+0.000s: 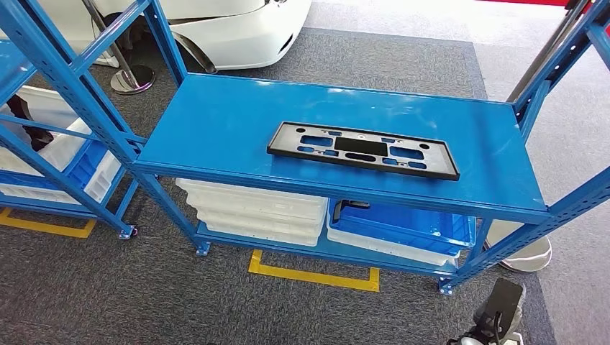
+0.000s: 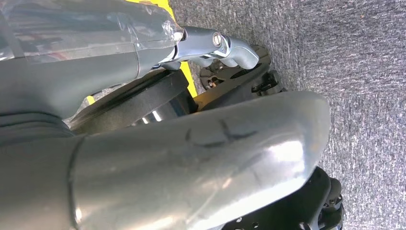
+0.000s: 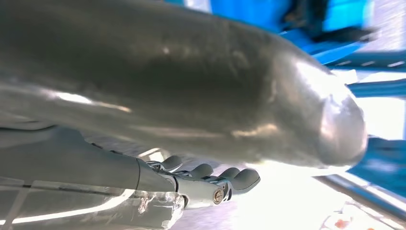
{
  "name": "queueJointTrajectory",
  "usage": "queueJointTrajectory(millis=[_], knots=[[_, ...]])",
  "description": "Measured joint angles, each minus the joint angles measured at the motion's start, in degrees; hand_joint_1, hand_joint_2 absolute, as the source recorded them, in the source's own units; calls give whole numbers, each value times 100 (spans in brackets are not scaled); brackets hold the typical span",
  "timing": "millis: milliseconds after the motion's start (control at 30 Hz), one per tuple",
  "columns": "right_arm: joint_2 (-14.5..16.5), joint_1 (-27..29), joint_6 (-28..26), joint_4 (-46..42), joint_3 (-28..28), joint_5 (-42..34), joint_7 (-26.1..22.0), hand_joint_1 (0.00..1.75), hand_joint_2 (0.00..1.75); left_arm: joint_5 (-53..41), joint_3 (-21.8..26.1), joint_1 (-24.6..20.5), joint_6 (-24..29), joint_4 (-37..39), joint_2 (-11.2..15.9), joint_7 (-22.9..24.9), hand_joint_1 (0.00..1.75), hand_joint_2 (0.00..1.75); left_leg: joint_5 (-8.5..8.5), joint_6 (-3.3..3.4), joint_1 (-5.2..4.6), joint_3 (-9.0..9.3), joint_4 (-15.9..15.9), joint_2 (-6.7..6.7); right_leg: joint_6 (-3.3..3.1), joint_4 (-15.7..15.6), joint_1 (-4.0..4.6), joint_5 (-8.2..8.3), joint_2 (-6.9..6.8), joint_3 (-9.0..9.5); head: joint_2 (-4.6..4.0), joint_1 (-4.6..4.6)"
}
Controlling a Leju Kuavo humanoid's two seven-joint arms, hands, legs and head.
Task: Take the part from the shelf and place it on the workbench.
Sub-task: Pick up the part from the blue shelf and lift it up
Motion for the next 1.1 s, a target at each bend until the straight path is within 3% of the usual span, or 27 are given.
queueJointTrajectory(millis=[300, 467, 600, 833, 1100], knots=[[9, 206, -178, -1234, 564, 227, 78, 0, 0, 16, -69, -13, 12, 3, 1, -6, 0, 0, 0, 0, 0, 3, 0, 0, 1, 0, 1, 1, 0, 2, 0, -3], [-35, 295, -216, -1935, 874, 462, 357, 0, 0, 18, -111, -22, 18, 5, 5, -7, 0, 0, 1, 0, 0, 3, 1, 2, 4, 0, 0, 3, 4, 2, 0, -5], [-162, 297, -238, -2537, 1111, 727, 762, 0, 175, 28, -133, -22, 19, 7, 5, -11, 0, 0, 1, 0, -1, 2, 3, 1, 5, 0, 0, 3, 3, 3, 0, -3], [-434, 250, -252, -3423, 1485, 1316, 1520, 0, 175, 57, -138, -26, 19, 9, 5, -25, 0, 0, 1, 0, -4, 2, 7, 1, 11, 0, -3, 7, 4, 3, 0, -2], [-491, 223, -227, -3545, 1535, 1484, 1750, 0, 175, 61, -137, -26, 19, 9, 5, -27, 0, 0, 1, 0, -4, 0, 7, 0, 11, 0, -4, 7, 3, 3, 0, -3]])
